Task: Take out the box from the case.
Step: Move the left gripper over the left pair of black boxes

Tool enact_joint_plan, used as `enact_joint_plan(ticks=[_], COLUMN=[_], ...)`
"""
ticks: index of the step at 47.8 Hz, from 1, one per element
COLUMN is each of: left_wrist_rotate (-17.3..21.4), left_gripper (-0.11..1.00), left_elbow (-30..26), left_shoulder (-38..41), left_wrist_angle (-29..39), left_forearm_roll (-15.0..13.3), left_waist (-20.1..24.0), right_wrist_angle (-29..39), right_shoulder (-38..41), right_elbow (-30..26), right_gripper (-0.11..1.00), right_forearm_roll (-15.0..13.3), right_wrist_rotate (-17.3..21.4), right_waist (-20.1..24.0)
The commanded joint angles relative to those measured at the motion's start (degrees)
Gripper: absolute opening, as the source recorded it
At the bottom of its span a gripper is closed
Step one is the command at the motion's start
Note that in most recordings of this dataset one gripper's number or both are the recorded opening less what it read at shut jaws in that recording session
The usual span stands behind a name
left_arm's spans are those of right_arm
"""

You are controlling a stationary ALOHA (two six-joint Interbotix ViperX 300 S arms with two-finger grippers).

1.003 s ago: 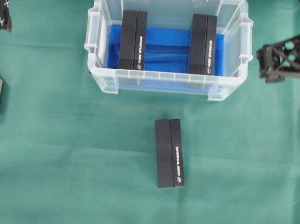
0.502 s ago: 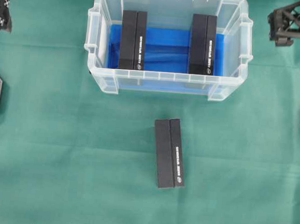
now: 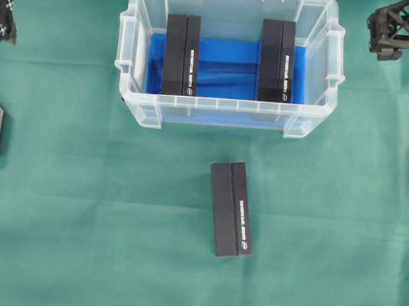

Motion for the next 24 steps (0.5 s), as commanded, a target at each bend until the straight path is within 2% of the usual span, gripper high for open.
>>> enact_joint_plan(ticks=[1, 14, 24], left_wrist_rotate=[0.09, -0.18, -1.67], left_gripper=[0.99, 0.98, 0.98], left_elbow=[-1.14, -2.46, -5.45], left_shoulder=[0.70, 3.16, 8.09], left_wrist_angle=[-0.26, -0.88, -3.60], left_forearm_roll=[0.26, 0.09, 0.09], left_waist=[0.18, 0.09, -1.93], right_wrist_angle=[-0.18, -0.18, -0.18], right_shoulder=[-0.70, -0.79, -0.79], right_elbow=[-0.53, -0.62, -0.53], right_gripper=[0.92, 0.92, 0.92], right_forearm_roll=[0.09, 0.09, -0.09], right_wrist_rotate=[0.00, 0.00, 0.00], right_waist=[-0.09, -0.09, -0.09])
